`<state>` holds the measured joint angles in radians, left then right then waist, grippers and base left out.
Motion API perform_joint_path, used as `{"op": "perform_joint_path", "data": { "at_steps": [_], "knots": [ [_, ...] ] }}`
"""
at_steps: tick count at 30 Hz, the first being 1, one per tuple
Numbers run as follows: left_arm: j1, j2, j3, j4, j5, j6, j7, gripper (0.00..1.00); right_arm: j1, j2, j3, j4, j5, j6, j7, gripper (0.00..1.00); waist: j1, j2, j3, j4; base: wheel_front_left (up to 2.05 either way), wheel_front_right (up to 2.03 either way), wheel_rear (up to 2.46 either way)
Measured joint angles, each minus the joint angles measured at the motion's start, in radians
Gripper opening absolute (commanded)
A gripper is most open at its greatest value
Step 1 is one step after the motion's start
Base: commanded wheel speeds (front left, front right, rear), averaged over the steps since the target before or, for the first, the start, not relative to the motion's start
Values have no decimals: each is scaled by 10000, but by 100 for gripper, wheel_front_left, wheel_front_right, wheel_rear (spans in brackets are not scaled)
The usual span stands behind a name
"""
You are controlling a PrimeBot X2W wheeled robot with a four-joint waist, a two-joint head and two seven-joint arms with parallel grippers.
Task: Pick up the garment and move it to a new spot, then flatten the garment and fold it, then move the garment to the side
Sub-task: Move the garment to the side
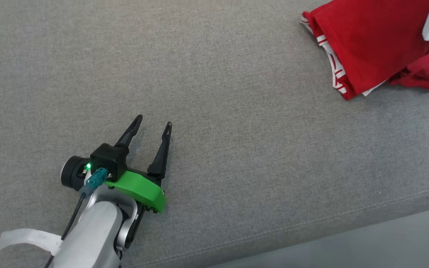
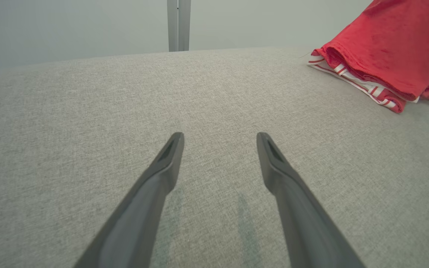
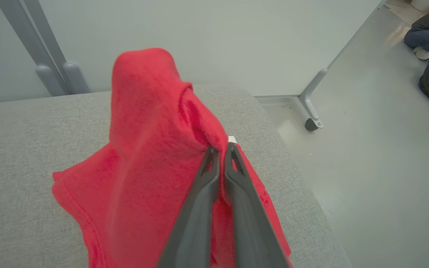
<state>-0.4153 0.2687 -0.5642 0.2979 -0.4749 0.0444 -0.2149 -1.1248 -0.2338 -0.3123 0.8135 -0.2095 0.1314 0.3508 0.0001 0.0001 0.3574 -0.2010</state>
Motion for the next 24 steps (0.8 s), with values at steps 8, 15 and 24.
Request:
{"op": "perform_joint_path", "data": {
  "at_steps": [8,15,24],
  "knots": [
    [-265,2,-247,-134,96,-102,127,100,3,-1032,-727,79,-823,0,90,0,0,0,406,470,0,0,0],
    [-406,4,-472,-316,203,-144,293,100,603,-1682,-1649,-27,-2088,2,-257,7,0,0,752,964,0,0,0],
    [-602,46,-504,-487,362,-27,249,100,1142,-1567,-2648,-86,-3325,2,-1302,100,0,0,1106,1386,0,0,0]
  ]
}}
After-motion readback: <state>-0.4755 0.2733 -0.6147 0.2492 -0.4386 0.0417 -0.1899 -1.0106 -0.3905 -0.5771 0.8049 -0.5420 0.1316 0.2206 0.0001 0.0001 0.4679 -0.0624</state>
